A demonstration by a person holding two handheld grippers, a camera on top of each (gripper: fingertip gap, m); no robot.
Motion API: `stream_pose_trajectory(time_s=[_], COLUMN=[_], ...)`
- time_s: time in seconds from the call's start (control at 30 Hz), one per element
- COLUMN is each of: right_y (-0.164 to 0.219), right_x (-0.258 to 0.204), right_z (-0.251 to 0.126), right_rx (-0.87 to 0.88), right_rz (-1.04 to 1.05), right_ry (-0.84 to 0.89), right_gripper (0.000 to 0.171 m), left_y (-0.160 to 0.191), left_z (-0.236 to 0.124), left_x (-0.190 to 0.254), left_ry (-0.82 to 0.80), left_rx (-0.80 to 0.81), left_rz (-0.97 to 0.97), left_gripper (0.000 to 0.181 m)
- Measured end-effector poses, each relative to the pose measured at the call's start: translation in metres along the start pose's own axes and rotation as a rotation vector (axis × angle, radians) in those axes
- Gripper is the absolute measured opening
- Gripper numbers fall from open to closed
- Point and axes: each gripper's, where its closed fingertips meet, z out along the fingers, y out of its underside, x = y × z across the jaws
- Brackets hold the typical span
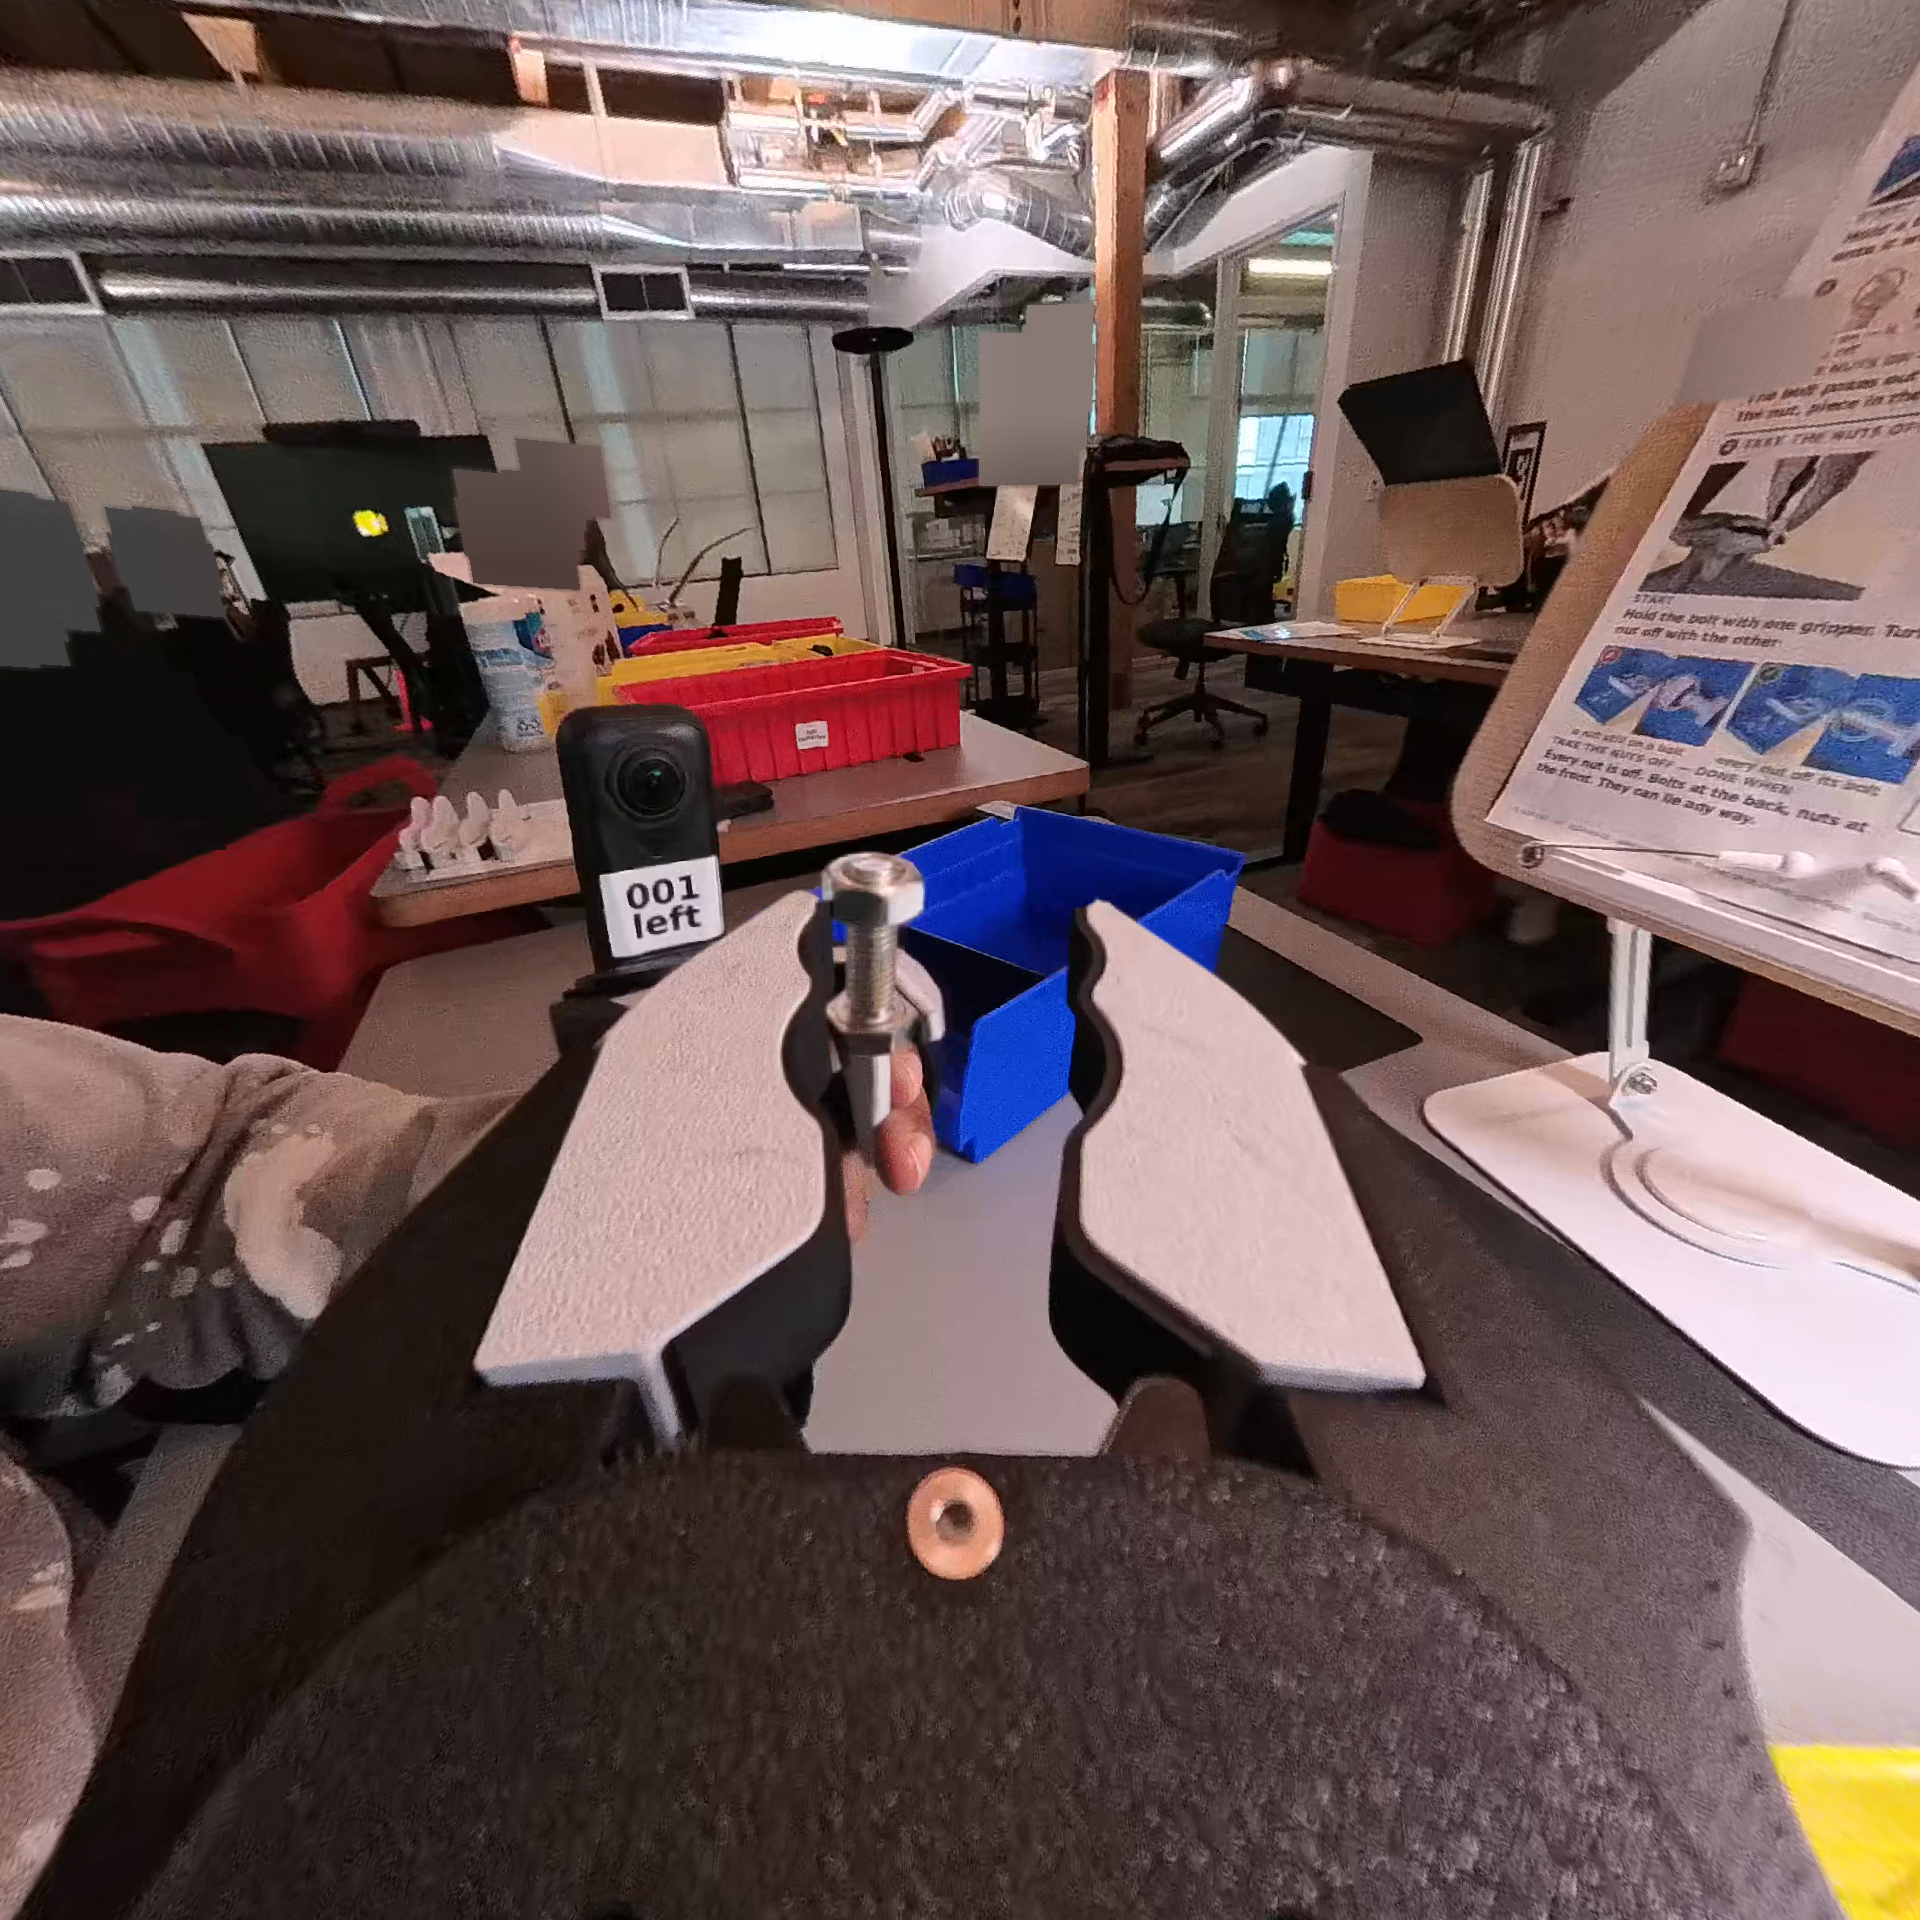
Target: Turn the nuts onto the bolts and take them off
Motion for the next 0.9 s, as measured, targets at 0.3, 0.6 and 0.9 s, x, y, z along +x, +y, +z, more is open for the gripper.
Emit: stream_pose_trajectory(time_s=[0.3, 0.6, 0.9], right_y=[-0.005, -0.008, -0.01], right_x=[-0.006, 0.017, 0.024], right_z=[-0.001, -0.012, -0.013], right_rx=[0.014, 0.036, 0.065], right_rz=[0.011, 0.059, 0.051], right_ry=[-0.015, 0.033, 0.095], right_gripper=[0.043, 0.037, 0.025], left_y=[0.001, -0.002, -0.004], left_z=[0.0, -0.001, -0.001], left_x=[-0.001, -0.001, 0.0], left_ry=[-0.001, 0.0, 0.002], left_rx=[-0.001, 0.005, 0.012], left_rz=[0.001, 0.0, 0.006], left_gripper=[0.018, 0.018, 0.017])
